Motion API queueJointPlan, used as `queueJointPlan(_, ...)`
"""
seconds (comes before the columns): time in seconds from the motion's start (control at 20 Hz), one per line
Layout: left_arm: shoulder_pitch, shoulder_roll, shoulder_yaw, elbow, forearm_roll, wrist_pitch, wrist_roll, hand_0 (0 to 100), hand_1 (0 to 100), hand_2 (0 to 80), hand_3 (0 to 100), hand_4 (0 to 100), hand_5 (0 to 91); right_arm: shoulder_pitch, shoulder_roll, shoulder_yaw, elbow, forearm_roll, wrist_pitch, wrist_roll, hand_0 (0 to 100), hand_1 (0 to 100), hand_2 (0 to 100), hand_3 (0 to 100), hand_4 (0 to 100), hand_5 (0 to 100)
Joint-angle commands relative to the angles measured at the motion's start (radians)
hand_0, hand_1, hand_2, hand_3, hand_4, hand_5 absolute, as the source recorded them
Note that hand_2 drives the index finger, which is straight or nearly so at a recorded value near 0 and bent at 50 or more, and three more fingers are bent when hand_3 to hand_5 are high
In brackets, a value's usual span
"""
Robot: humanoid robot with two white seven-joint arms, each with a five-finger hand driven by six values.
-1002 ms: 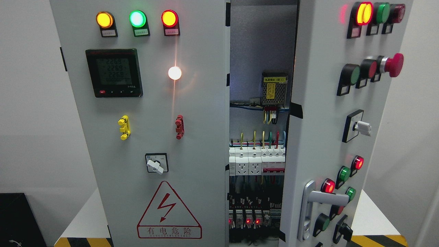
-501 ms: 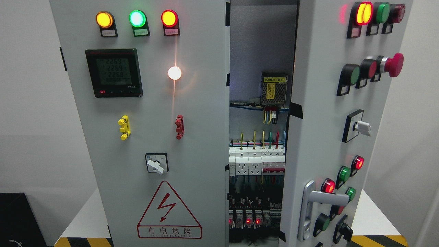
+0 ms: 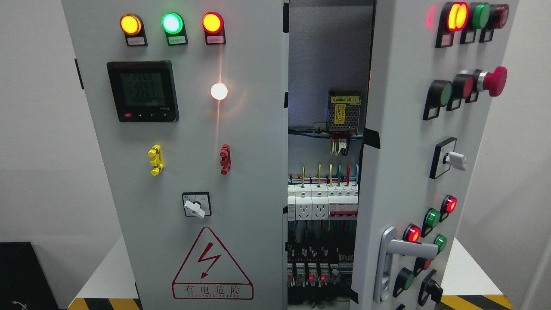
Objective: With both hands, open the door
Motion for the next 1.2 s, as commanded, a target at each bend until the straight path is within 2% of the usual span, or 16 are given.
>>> queueJointPlan(0.0,-0.144,0.074,-0.062,-0.152,0.086,0.004,-0.001,0,0,0.0,0,0,0.0,0.000,0.000,-0.002,0.000,0.000,0.000,-0.001,19,0,0,0,0,0)
queueJointPlan(0.1,-0.184,0.084,-0.062,-0.155,0.121,0.004,-0.001,0,0,0.0,0,0,0.0,0.000,0.000,-0.002,0.000,0.000,0.000,-0.001,19,0,0,0,0,0)
queueJointPlan(0.45,-0.368,0.169,-0.080,-0.159,0.317,0.004,-0.001,0,0,0.0,0,0,0.0,0.000,0.000,-0.002,0.000,0.000,0.000,-0.001,19,0,0,0,0,0)
queueJointPlan(0.7,-0.487,0.251,-0.135,-0.156,0.371,0.000,-0.001,0,0,0.0,0,0,0.0,0.000,0.000,-0.002,0.000,0.000,0.000,-0.001,19,0,0,0,0,0)
queueJointPlan(0.95,-0.661,0.295,-0.214,-0.155,0.555,-0.001,-0.001,0,0,0.0,0,0,0.0,0.000,0.000,-0.002,0.000,0.000,0.000,-0.001,19,0,0,0,0,0)
queueJointPlan(1.15,-0.806,0.298,-0.266,-0.150,0.736,0.005,-0.001,0,0,0.0,0,0,0.0,0.000,0.000,-0.002,0.000,0.000,0.000,-0.001,19,0,0,0,0,0)
